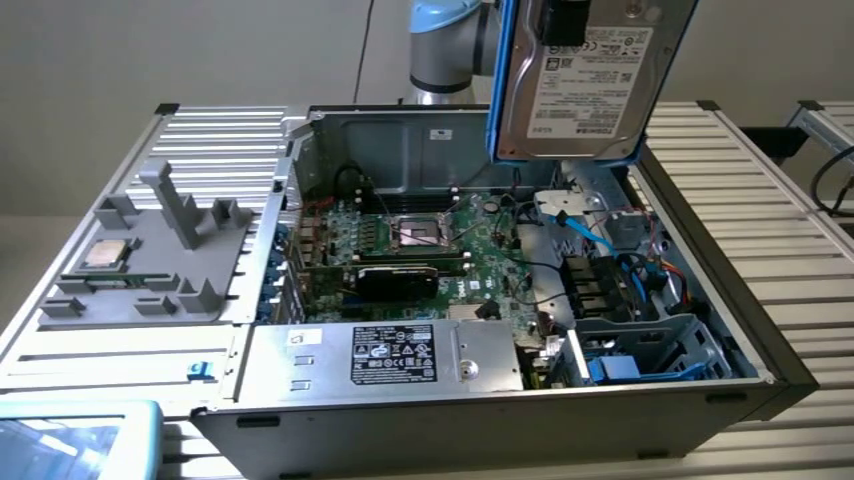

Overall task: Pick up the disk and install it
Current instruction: 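Pick up the disk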

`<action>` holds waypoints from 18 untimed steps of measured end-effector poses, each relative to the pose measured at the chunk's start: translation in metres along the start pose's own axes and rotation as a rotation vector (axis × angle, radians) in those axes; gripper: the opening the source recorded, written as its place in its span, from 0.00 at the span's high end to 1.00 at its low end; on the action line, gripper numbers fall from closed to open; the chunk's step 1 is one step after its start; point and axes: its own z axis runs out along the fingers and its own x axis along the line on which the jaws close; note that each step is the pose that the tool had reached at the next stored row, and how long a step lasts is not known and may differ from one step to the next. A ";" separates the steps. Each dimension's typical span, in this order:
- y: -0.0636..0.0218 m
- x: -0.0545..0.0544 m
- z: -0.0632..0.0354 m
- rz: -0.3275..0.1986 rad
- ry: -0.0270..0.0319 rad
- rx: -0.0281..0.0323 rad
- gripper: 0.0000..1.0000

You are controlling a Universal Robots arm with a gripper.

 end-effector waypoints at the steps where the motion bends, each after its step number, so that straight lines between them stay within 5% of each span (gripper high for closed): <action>1: -0.0037 0.001 0.0002 0.000 0.0003 -0.0001 0.63; 6: -0.0226 0.007 0.0009 0.000 0.0011 -0.0001 0.63; 18: -0.0488 0.028 0.0027 0.000 0.0022 -0.0002 0.63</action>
